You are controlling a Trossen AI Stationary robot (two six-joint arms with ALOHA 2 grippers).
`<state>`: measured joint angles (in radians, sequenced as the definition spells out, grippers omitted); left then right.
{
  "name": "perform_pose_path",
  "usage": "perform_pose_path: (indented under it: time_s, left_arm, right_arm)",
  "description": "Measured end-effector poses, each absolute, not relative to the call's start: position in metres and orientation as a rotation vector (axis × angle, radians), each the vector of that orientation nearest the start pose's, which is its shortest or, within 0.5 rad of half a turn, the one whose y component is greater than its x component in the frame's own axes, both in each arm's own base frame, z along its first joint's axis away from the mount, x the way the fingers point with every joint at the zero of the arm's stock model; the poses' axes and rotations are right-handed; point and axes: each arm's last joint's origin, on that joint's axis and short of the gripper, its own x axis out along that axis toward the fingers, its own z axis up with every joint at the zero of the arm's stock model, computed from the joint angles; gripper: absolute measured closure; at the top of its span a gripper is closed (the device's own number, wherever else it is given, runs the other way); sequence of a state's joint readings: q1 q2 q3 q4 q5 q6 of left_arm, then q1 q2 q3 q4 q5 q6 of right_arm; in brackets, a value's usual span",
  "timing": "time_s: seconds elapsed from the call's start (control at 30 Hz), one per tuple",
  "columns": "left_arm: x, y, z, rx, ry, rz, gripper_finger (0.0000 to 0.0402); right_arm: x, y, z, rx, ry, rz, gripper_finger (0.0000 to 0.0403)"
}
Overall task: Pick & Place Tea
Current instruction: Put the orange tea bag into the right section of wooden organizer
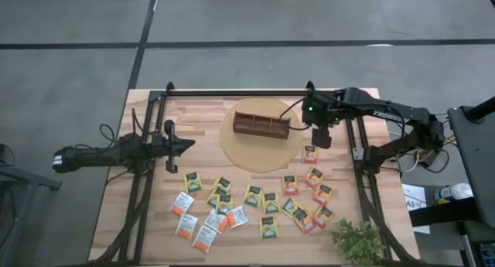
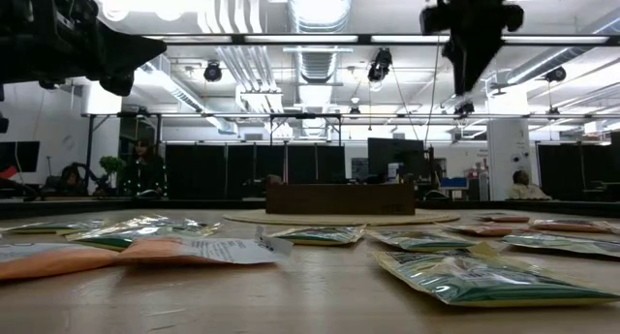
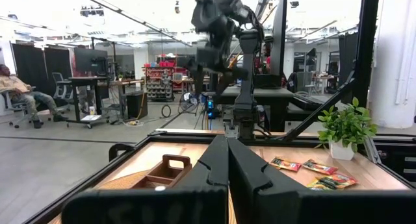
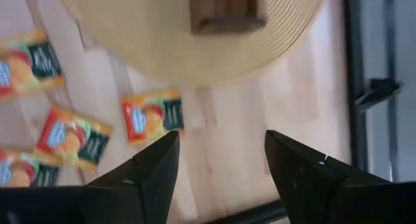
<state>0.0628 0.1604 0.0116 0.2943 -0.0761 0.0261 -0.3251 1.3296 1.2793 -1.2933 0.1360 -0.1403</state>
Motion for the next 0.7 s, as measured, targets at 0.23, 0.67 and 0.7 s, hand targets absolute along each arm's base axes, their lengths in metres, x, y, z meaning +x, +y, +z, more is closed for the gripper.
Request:
perform_pose_path:
  time_s: [0.23, 0.67, 0.7]
  left_arm:
    - [0.106, 0.009, 0.183, 0.025, -0.144, 0.141, 0.0402]
    - [0.106, 0.009, 0.183, 0.025, -0.144, 0.141, 0.0402]
    - [0.106, 0.009, 0.183, 0.025, -0.144, 0.141, 0.0402]
  right_arm:
    - [0.209, -0.088, 0.278, 0.053, 1.409, -0.248, 0.0177]
    - [0.212, -0.087, 0.231, 0.082, 1.346, -0.097, 0.0177]
    - [0.212, -0.086, 0.227, 0.075, 1.352, -0.088, 0.0177]
